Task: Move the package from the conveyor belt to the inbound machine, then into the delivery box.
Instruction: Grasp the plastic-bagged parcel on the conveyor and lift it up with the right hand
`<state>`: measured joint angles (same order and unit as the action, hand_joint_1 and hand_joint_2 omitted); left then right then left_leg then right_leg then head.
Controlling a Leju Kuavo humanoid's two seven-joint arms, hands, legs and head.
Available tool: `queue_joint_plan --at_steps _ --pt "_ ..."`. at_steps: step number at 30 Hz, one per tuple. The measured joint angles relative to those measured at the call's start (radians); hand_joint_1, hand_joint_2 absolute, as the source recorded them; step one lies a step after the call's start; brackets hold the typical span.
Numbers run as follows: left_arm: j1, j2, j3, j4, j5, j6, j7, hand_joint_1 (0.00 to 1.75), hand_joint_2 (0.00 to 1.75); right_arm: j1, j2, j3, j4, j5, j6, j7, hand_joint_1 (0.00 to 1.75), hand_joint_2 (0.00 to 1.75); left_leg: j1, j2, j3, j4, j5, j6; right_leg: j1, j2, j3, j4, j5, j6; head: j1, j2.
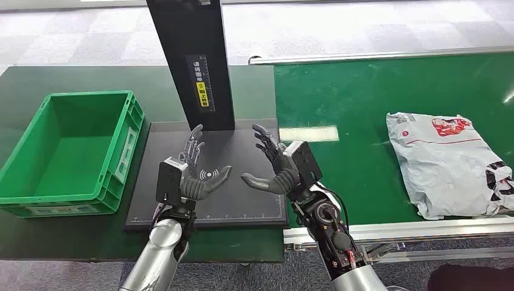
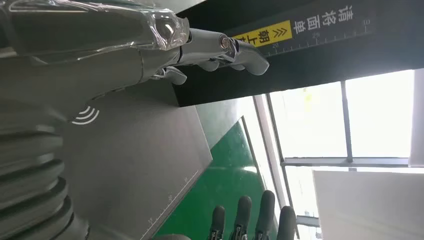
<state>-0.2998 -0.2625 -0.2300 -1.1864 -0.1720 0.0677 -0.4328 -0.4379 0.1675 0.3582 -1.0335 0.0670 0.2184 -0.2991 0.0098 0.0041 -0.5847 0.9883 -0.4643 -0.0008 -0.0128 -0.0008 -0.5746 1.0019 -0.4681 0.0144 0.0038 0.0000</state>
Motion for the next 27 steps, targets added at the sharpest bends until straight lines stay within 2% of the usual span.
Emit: queue_joint_plan --at_steps 8,19,21,23,25,27 --pt "0.043 0.006 0.001 -0.041 -0.003 0.001 -0.011 0.00 1.75 0.025 0.000 0.009 -0.031 0.013 0.010 0.006 0.00 1.75 0.000 0.000 0.000 0.000 0.000 0.000 0.000 0.000 0.000 0.000 0.000 0.000 0.000 0.000" --pt "0.045 0.019 0.010 -0.046 -0.003 0.010 -0.037 0.00 1.75 -0.030 -0.002 0.022 0.044 0.025 0.012 -0.043 0.00 1.75 0.000 0.000 0.000 0.000 0.000 0.000 0.000 0.000 0.000 0.000 0.000 0.000 0.000 0.000" --pt "0.041 0.020 0.013 -0.043 -0.001 0.010 -0.040 0.00 1.75 -0.043 -0.005 0.025 0.057 0.067 -0.030 -0.043 0.00 1.75 0.000 0.000 0.000 0.000 0.000 0.000 0.000 0.000 0.000 0.000 0.000 0.000 0.000 0.000" --pt "0.037 0.022 0.017 -0.043 0.004 0.010 -0.038 0.00 1.75 -0.065 -0.016 0.029 0.068 0.172 -0.122 -0.018 0.00 1.75 0.000 0.000 0.000 0.000 0.000 0.000 0.000 0.000 0.000 0.000 0.000 0.000 0.000 0.000" --pt "0.036 0.024 0.023 -0.047 0.005 0.010 -0.031 0.00 1.75 -0.095 -0.035 0.031 0.077 0.301 -0.217 0.031 0.00 1.75 0.000 0.000 0.000 0.000 0.001 0.000 0.000 0.000 0.000 0.000 0.000 0.000 0.000 0.000" --pt "0.035 0.025 0.029 -0.050 0.004 0.010 -0.025 0.00 1.75 -0.127 -0.062 0.027 0.090 0.406 -0.272 0.084 0.00 1.75 0.000 0.000 0.001 0.000 0.001 0.000 0.000 0.000 0.001 0.000 0.001 0.000 0.000 0.000"
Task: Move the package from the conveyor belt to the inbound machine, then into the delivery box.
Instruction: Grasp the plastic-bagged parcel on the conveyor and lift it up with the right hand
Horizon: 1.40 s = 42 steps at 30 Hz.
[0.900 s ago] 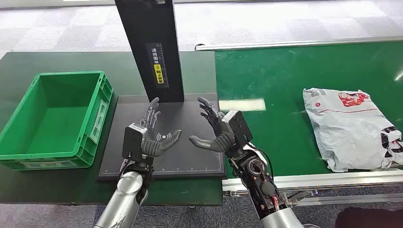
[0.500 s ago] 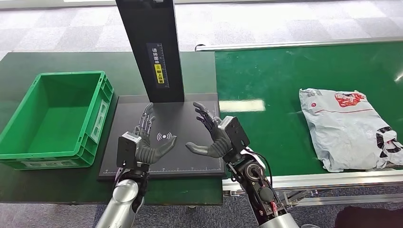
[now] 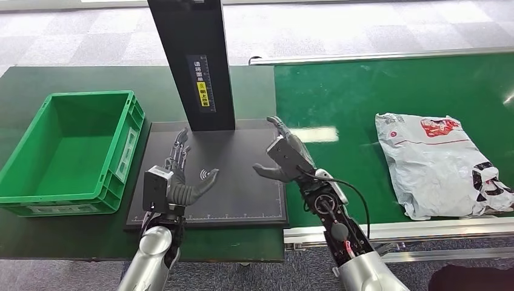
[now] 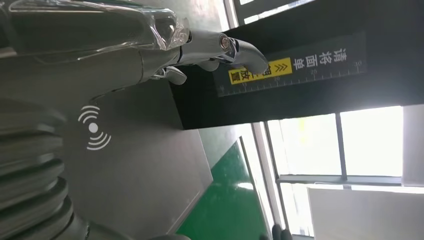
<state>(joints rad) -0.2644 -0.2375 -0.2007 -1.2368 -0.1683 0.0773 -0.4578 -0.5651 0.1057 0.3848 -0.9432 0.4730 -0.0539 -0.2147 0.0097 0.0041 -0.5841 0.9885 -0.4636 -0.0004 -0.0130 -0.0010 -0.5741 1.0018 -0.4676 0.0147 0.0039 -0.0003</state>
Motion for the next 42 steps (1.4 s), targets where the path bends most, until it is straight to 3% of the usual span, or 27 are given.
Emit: queue_joint_plan --at_steps 3,9,19,27,31,36,42 --pt "-0.001 0.003 0.008 -0.001 -0.001 0.000 0.001 0.00 1.75 -0.050 -0.050 -0.031 0.036 0.128 -0.049 0.056 0.00 1.75 0.000 -0.001 0.000 0.001 0.000 0.000 0.000 -0.001 0.000 0.000 0.000 0.001 0.000 0.000" --pt "-0.002 0.008 0.024 -0.011 0.016 0.006 -0.001 0.00 1.75 -0.148 -0.143 -0.133 0.135 0.281 -0.095 0.088 0.00 1.75 -0.001 -0.003 0.000 0.001 0.000 0.000 -0.001 -0.001 0.000 0.000 0.001 0.001 0.000 0.000" --pt "0.001 0.016 0.034 -0.041 0.037 0.021 -0.004 0.00 1.75 -0.274 -0.263 -0.172 0.322 0.434 -0.087 0.211 0.00 1.75 0.000 -0.004 -0.001 0.001 0.000 0.000 0.000 -0.003 0.000 0.000 0.001 0.001 0.000 0.000" --pt "-0.005 0.022 0.041 -0.038 0.050 0.018 -0.003 0.00 1.75 -0.285 -0.390 -0.190 0.445 0.519 0.097 0.375 0.00 1.75 -0.001 -0.007 -0.002 0.002 0.000 0.000 -0.002 -0.006 0.000 -0.001 0.001 0.001 0.000 0.000" --pt "-0.015 0.021 0.039 -0.026 0.044 0.014 -0.001 0.00 1.75 -0.268 -0.443 -0.198 0.483 0.535 0.184 0.407 0.00 1.75 -0.001 -0.008 -0.002 0.002 0.000 0.000 -0.002 -0.006 0.000 -0.001 0.000 0.001 0.000 0.000" --pt "-0.021 0.021 0.039 -0.005 0.040 0.010 -0.001 0.00 1.75 -0.214 -0.495 -0.224 0.502 0.532 0.216 0.425 0.00 1.75 -0.001 -0.007 -0.002 0.002 0.000 0.001 -0.002 -0.005 0.000 -0.001 0.000 0.001 -0.001 0.000" --pt "-0.023 0.013 0.039 0.011 0.030 0.009 0.001 0.00 1.75 -0.144 -0.549 -0.263 0.510 0.553 0.240 0.505 0.00 1.75 -0.001 -0.008 -0.002 0.002 0.000 0.001 -0.002 -0.006 0.000 -0.001 0.000 0.001 0.000 0.000"
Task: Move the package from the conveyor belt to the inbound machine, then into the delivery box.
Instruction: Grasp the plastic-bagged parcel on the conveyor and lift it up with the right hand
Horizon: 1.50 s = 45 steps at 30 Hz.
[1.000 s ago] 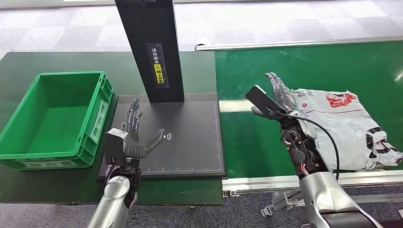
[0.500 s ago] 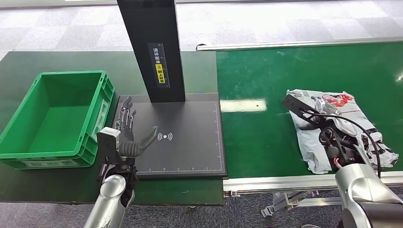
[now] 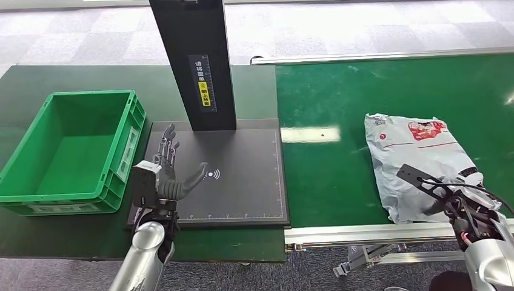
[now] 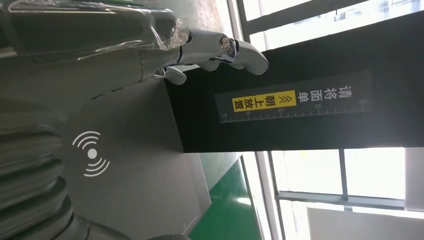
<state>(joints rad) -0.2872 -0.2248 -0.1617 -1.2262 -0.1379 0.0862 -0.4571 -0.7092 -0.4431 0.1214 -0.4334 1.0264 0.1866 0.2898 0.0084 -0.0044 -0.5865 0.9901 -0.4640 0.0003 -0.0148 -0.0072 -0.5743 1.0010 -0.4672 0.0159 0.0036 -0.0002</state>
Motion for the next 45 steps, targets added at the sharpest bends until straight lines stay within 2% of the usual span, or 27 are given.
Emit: queue_joint_plan --at_steps 2,4,6,8,22,29,34,39,45 --pt "-0.004 -0.003 0.000 0.005 -0.003 0.000 0.004 0.00 1.75 0.026 -0.009 -0.016 0.002 0.006 0.016 0.010 0.00 1.75 0.000 0.000 0.000 0.000 0.000 0.000 0.000 0.000 0.000 0.000 0.000 0.000 0.000 0.000" --pt "-0.013 -0.006 0.000 0.012 -0.002 -0.003 0.008 0.00 1.75 0.049 -0.014 -0.032 0.002 0.009 0.035 0.010 0.51 1.75 0.000 0.000 0.000 0.000 0.000 0.000 0.000 0.000 0.000 0.000 0.000 0.000 0.000 0.000" --pt "-0.025 -0.009 0.001 0.021 0.002 -0.008 0.010 0.00 1.75 0.068 -0.017 -0.047 0.002 0.011 0.050 0.000 1.37 1.75 0.000 0.000 0.000 0.000 0.000 0.000 0.000 0.000 0.000 0.000 0.000 0.000 0.000 0.000" --pt "-0.033 -0.010 0.001 0.029 0.003 -0.008 0.013 0.00 1.75 0.084 -0.019 -0.062 0.002 0.012 0.056 -0.018 1.74 1.75 0.000 0.000 0.001 0.000 0.000 0.000 0.000 0.000 0.001 0.000 0.000 0.000 0.000 0.000" --pt "-0.042 -0.011 0.003 0.061 0.002 -0.003 0.011 0.00 1.75 0.123 -0.019 -0.116 -0.037 0.023 0.067 -0.051 1.75 1.75 0.000 0.000 0.002 0.001 0.000 0.000 0.000 -0.001 0.002 0.000 0.000 0.000 0.000 0.000" --pt "-0.049 -0.010 0.003 0.073 0.005 -0.001 0.011 0.00 1.75 0.124 -0.011 -0.118 -0.038 0.034 0.097 -0.122 1.75 1.75 0.001 0.000 0.001 0.000 0.000 0.000 0.001 -0.001 0.002 0.000 0.000 0.000 0.000 0.000" --pt "-0.033 -0.002 0.005 0.056 0.021 0.011 0.003 0.00 1.75 0.122 0.018 -0.122 -0.062 -0.017 -0.026 -0.274 1.75 1.75 0.000 0.005 -0.001 0.000 0.000 0.000 0.001 0.003 0.002 0.000 0.001 0.000 0.000 0.000" --pt "-0.008 0.004 0.015 0.007 0.047 0.054 -0.044 0.00 1.75 0.093 0.110 -0.130 -0.181 -0.134 -0.172 -0.468 1.75 1.75 0.001 0.006 0.001 0.000 0.001 0.000 0.002 0.004 0.001 0.001 0.001 0.000 0.000 0.000" --pt "0.007 0.002 0.041 -0.067 0.129 0.137 -0.169 0.00 1.75 0.085 0.220 -0.077 -0.385 -0.190 -0.380 -0.581 1.75 1.75 0.001 0.006 0.000 0.000 0.001 0.000 0.002 0.003 0.001 0.001 0.001 0.000 0.000 0.000"
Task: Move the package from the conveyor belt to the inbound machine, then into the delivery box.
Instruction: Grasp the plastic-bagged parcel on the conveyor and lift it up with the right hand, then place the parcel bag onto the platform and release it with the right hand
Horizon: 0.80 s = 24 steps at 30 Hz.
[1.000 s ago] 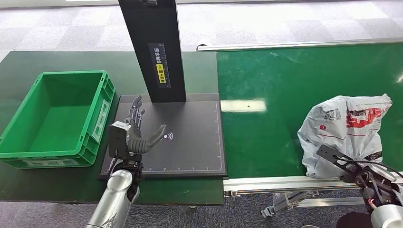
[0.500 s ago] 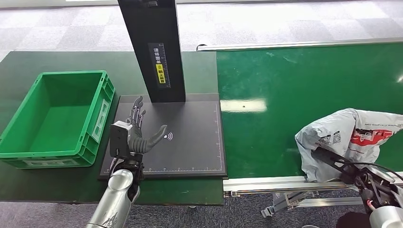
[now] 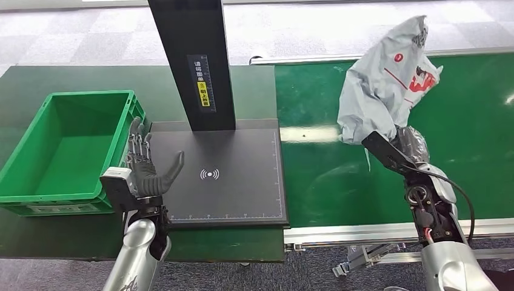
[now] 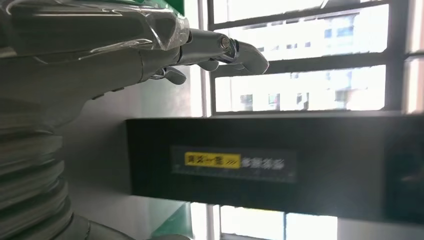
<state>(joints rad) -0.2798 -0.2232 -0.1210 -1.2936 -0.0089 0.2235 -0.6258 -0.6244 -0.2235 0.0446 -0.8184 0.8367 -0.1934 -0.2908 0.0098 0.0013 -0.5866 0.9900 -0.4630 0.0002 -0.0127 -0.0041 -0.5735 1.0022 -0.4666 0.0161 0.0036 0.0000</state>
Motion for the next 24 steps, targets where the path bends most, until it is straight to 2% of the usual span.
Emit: queue_joint_plan --at_steps 2,4,9,13,15,17,19,24 --pt "0.011 -0.001 0.009 -0.034 0.048 0.003 -0.041 0.00 1.75 -0.007 0.026 0.021 -0.052 -0.011 -0.059 -0.039 1.75 1.75 0.000 0.000 0.000 0.000 0.000 0.000 0.000 0.000 0.000 0.000 0.000 0.000 0.000 0.000" --pt "0.022 -0.001 0.018 -0.065 0.080 0.006 -0.063 0.00 1.75 -0.018 0.049 0.040 -0.093 -0.028 -0.076 -0.064 1.75 1.75 0.000 0.000 0.000 0.000 0.000 0.000 0.000 0.000 0.000 0.000 0.000 0.000 0.000 0.000" --pt "0.038 -0.001 0.032 -0.104 0.122 0.007 -0.071 0.00 1.75 -0.034 0.093 0.096 -0.146 -0.084 -0.018 -0.147 1.75 1.75 0.000 0.000 0.000 0.000 0.000 0.000 0.000 0.000 0.000 0.000 0.000 0.000 0.000 0.000" --pt "0.039 -0.002 0.038 -0.114 0.136 0.007 -0.072 0.00 1.75 -0.035 0.121 0.143 -0.161 -0.098 0.023 -0.172 1.75 1.75 0.000 -0.001 0.000 0.000 0.000 0.000 0.000 -0.001 0.000 0.000 0.000 0.000 0.000 0.000" --pt "0.040 -0.002 0.043 -0.118 0.144 0.009 -0.072 0.00 1.75 -0.038 0.128 0.168 -0.164 -0.106 0.092 -0.193 1.75 1.75 0.000 -0.001 0.000 0.000 0.000 0.000 0.000 -0.001 0.000 0.000 0.000 0.000 0.000 0.000" --pt "0.040 -0.005 0.050 -0.120 0.159 0.021 -0.072 0.00 1.75 -0.044 0.134 0.216 -0.161 -0.116 0.215 -0.218 1.75 1.75 0.000 0.000 0.000 0.000 0.000 0.000 0.000 0.001 0.000 0.000 0.000 0.000 0.000 0.000" --pt "0.040 -0.011 0.057 -0.121 0.180 0.041 -0.072 0.00 1.75 -0.051 0.148 0.283 -0.147 -0.130 0.322 -0.232 1.75 1.75 0.000 0.001 0.000 0.000 0.000 0.000 0.000 0.002 -0.001 0.000 0.000 0.000 0.000 0.000" --pt "0.040 -0.025 0.077 -0.124 0.236 0.092 -0.072 0.00 1.75 -0.102 0.200 0.486 -0.055 -0.154 0.485 -0.225 1.75 1.75 0.000 0.001 0.000 0.000 0.000 0.000 0.001 0.001 -0.001 0.000 0.000 0.000 0.000 0.000"
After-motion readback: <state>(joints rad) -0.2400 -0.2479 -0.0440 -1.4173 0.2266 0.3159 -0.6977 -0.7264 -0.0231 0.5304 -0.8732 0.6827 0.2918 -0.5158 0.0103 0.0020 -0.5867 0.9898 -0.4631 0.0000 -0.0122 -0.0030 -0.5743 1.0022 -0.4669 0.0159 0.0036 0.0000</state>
